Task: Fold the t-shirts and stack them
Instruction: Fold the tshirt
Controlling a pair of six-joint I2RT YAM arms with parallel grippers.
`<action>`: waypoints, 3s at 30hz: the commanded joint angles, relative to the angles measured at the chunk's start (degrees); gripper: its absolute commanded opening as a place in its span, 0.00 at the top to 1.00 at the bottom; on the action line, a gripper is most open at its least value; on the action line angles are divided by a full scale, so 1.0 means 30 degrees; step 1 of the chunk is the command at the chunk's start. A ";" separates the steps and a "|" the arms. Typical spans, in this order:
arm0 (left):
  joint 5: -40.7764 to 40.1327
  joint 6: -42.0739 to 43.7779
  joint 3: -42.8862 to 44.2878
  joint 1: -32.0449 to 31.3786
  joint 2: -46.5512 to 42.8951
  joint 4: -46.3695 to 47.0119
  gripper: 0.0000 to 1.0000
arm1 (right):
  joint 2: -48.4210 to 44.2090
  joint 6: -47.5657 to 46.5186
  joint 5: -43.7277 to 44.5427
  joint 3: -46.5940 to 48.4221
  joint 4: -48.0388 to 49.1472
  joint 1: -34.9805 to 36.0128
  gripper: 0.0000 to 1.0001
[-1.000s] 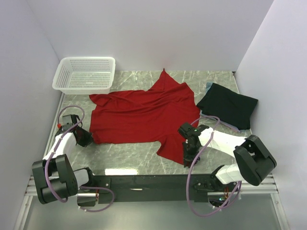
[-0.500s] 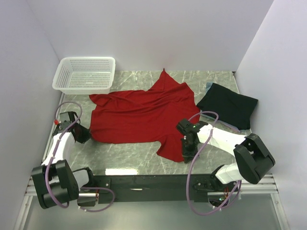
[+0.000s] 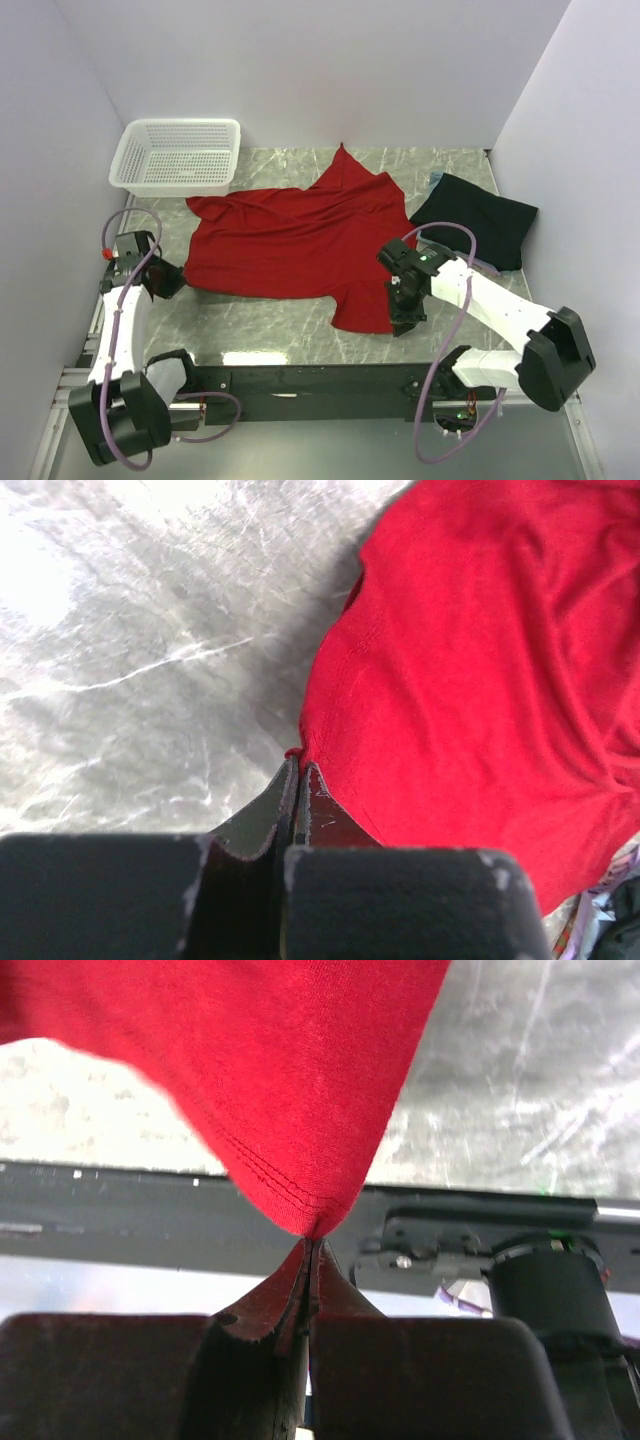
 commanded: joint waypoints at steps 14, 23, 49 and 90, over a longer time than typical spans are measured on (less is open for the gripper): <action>-0.1242 -0.0103 0.2772 0.0098 -0.5599 -0.7395 1.00 | -0.3313 0.0023 -0.0616 0.2923 -0.6075 0.0143 1.00; -0.2297 0.0717 0.3886 0.0069 -0.7534 -1.1087 1.00 | -0.5510 0.1576 -0.2432 0.2777 -0.6371 0.0172 1.00; 0.0341 0.1978 0.3972 0.0098 -0.0919 -0.5173 1.00 | 0.2424 -0.1352 -0.0499 1.0244 -0.1626 -0.4572 1.00; 0.1600 0.3500 0.7401 0.0069 0.9542 0.1450 1.00 | 1.4644 -0.4927 0.0644 2.3637 -0.1509 -0.7943 1.00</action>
